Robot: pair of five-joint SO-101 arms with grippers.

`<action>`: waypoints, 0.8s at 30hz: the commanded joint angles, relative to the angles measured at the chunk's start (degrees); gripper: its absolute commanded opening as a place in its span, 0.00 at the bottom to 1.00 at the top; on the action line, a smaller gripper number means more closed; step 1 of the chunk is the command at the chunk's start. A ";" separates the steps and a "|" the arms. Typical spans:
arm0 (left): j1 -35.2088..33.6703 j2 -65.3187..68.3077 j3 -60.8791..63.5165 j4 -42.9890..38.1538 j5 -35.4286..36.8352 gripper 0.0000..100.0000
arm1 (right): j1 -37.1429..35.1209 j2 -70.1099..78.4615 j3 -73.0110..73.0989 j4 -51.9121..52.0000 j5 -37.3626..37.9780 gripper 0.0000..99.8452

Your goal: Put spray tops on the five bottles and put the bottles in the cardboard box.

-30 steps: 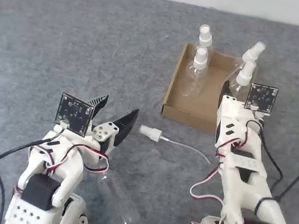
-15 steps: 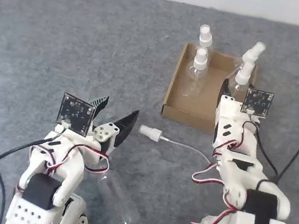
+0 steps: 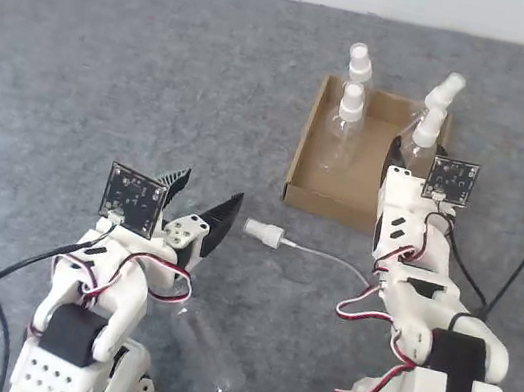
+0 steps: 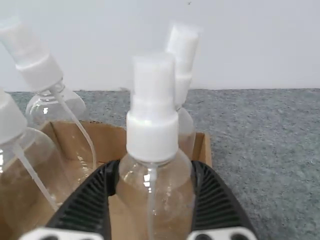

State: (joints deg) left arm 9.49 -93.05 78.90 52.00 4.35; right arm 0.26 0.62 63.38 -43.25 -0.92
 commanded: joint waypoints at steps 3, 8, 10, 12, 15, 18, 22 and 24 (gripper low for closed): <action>0.18 -0.70 -0.31 -0.88 -0.09 0.24 | 0.13 -0.31 -2.37 -0.84 0.09 0.01; 0.18 -0.70 -0.31 -0.88 -0.09 0.24 | 0.13 -0.75 -0.88 -1.27 0.09 0.01; 0.26 -0.70 -0.31 -0.88 -0.09 0.24 | 0.13 -0.75 -0.79 -1.27 0.09 0.01; 0.26 -0.70 -0.31 -0.88 -0.09 0.24 | 0.13 -0.75 -0.79 -1.27 0.09 0.01; 0.26 -0.70 -0.31 -0.88 -0.09 0.24 | 0.13 -0.75 -0.70 -1.27 0.09 0.01; 0.26 -0.70 -0.31 -0.88 -0.09 0.24 | 0.13 -0.75 -0.70 -1.27 0.09 0.01; 0.26 -0.44 -0.22 -1.23 -0.09 0.24 | 0.13 -0.75 -0.70 -1.27 0.09 0.01; 0.26 -0.44 -0.22 -1.23 -0.09 0.24 | 0.13 -0.75 -0.70 -1.27 0.09 0.01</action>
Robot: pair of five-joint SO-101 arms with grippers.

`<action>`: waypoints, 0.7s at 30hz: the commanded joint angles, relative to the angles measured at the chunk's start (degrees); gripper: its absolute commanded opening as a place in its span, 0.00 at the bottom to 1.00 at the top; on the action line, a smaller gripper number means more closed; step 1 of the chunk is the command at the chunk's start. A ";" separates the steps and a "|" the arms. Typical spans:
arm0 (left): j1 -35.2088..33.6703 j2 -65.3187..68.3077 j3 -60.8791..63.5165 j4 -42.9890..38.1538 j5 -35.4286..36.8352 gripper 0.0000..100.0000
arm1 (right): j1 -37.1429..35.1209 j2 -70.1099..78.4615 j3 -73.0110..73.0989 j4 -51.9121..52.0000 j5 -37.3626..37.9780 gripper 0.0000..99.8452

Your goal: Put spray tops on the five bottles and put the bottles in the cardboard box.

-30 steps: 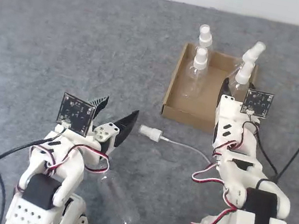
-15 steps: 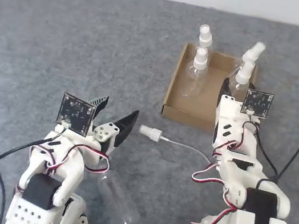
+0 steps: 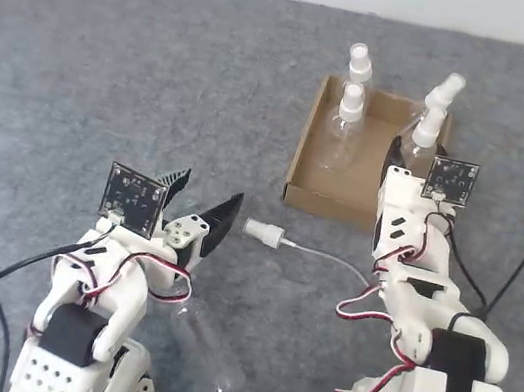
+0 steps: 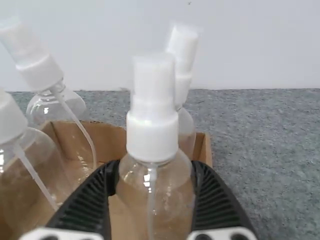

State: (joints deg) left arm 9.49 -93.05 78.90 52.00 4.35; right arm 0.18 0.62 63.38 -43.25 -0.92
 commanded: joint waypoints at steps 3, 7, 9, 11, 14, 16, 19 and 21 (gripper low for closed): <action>0.26 -0.62 -0.22 -1.23 -0.09 0.24 | 0.22 -0.75 -0.70 -1.27 0.09 0.01; 0.18 -0.62 -0.22 -1.23 -0.09 0.24 | 0.22 -0.75 -0.70 -1.27 0.09 0.03; 0.18 -0.62 -0.22 -1.23 -0.09 0.24 | 0.22 -0.75 -0.70 -1.27 0.09 0.09; 0.18 -0.62 -0.22 -1.23 -0.09 0.24 | 0.22 -0.75 -0.70 -1.10 0.09 0.15; 0.18 -0.62 -0.22 -1.23 -0.09 0.24 | 0.13 -0.75 -0.70 -0.92 0.09 0.21; 0.18 -0.62 -0.22 -1.23 -0.09 0.24 | 0.13 -0.75 -0.70 -0.92 0.09 0.22; 0.09 -0.62 -0.22 -1.23 -0.09 0.24 | 0.13 -0.75 -0.70 -0.92 0.09 0.22; 0.00 -0.62 -0.22 -1.23 -0.09 0.24 | 0.13 -0.75 -0.70 -0.92 0.09 0.23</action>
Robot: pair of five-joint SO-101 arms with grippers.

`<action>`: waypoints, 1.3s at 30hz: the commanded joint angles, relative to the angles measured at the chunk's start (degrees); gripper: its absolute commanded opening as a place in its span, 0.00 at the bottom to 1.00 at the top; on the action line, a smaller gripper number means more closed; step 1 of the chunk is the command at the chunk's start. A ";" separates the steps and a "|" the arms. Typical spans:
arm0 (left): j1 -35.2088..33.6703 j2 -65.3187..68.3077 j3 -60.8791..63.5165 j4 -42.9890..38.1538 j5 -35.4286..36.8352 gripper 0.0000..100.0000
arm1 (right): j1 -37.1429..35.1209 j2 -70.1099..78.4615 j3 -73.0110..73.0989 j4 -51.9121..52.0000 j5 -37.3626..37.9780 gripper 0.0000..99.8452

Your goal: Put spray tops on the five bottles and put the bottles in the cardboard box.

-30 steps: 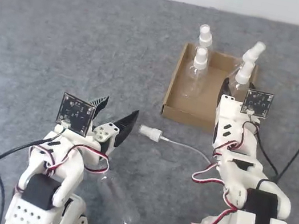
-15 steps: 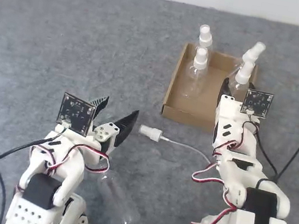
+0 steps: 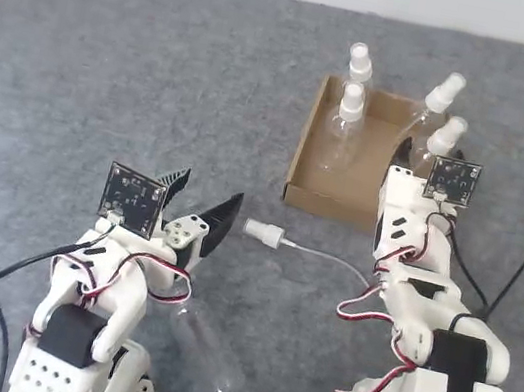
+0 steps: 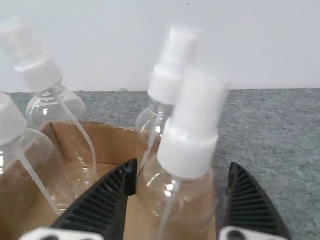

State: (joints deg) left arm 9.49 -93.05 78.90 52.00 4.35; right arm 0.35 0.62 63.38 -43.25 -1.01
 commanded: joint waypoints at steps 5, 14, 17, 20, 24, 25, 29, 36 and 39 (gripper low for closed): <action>0.00 -0.62 -0.22 -1.23 -0.09 0.24 | -0.04 -0.84 -0.70 -1.19 0.18 0.23; -0.09 -0.62 -0.22 -1.23 -0.18 0.24 | 0.48 -5.14 -0.62 -0.66 0.18 0.23; -0.09 -0.62 -0.22 -1.23 -0.18 0.24 | 0.13 -9.19 -0.35 2.86 0.18 0.23; -0.09 -0.62 -0.22 -1.23 -0.26 0.24 | 0.22 -13.67 -0.35 6.37 0.09 0.23; -0.09 -0.62 -0.22 -1.23 -0.26 0.24 | 0.48 -20.09 -0.35 10.77 0.18 0.23; -0.09 -0.62 -0.22 -1.23 -0.26 0.24 | 0.48 -21.76 -0.35 12.18 0.18 0.23; -0.09 -0.62 -0.22 -1.23 -0.26 0.24 | 0.57 -30.11 -0.44 18.07 0.18 0.23; -0.18 -0.62 -0.22 -1.23 -0.44 0.24 | 0.13 -48.75 -3.25 36.97 0.18 0.22; -0.35 -0.70 -0.75 -0.70 -0.44 0.24 | -0.66 -54.37 -8.09 52.00 -0.09 0.22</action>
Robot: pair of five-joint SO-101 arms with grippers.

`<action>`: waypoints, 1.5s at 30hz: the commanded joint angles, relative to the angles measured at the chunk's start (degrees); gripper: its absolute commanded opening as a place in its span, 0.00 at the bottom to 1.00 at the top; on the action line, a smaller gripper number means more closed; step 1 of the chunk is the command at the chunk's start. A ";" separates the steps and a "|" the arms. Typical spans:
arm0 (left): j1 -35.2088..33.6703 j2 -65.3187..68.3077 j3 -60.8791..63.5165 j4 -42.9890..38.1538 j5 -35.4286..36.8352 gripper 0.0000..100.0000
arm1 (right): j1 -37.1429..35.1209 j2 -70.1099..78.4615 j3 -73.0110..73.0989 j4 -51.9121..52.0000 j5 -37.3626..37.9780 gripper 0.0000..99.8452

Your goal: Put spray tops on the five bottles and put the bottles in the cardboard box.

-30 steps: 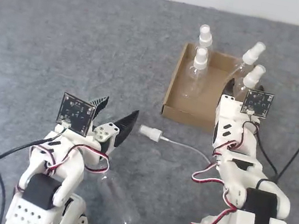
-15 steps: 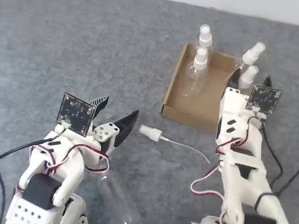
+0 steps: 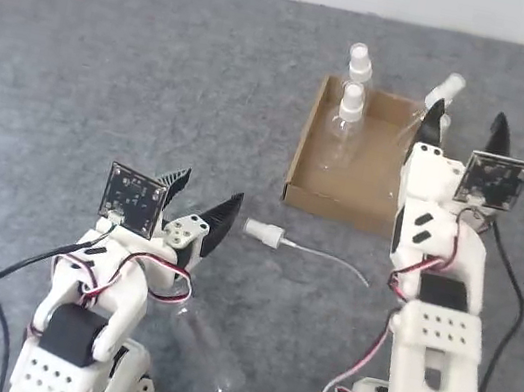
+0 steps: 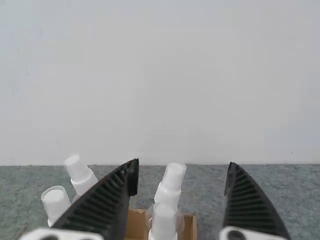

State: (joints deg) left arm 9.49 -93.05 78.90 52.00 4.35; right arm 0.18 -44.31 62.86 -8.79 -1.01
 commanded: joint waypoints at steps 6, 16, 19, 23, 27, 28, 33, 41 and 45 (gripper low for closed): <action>-8.53 -0.26 -5.76 3.25 -0.35 0.24 | -12.62 -12.26 -14.24 41.89 0.26 0.22; -18.90 0.70 -8.22 0.97 -1.93 0.24 | -39.25 -12.26 -14.51 62.29 0.00 0.22; -26.29 5.98 -12.26 0.88 -7.56 0.24 | -49.71 -12.26 -14.51 67.65 -0.26 0.22; -37.80 19.87 -19.21 -2.90 -10.11 0.25 | -63.25 -12.09 -14.51 68.97 -4.22 0.22; -44.48 35.96 -30.11 -3.52 -11.78 0.25 | -71.25 -8.48 -14.33 68.62 -6.51 0.22; -45.36 39.74 -32.57 -3.52 -12.13 0.25 | -72.57 -6.73 -14.51 68.53 -6.51 0.22; -49.41 54.51 -43.12 -3.87 -12.13 0.25 | -76.88 3.21 -14.51 65.19 -9.41 0.22; -53.80 64.26 -52.00 -3.69 -12.13 0.25 | -75.65 13.14 -14.68 61.32 -17.41 0.22; -54.24 65.23 -53.23 -3.60 -12.13 0.25 | -75.47 17.54 -14.59 57.36 -19.60 0.22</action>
State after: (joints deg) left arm -44.31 -27.65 29.41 49.71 -7.25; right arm -75.78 -29.36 52.31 52.13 -18.07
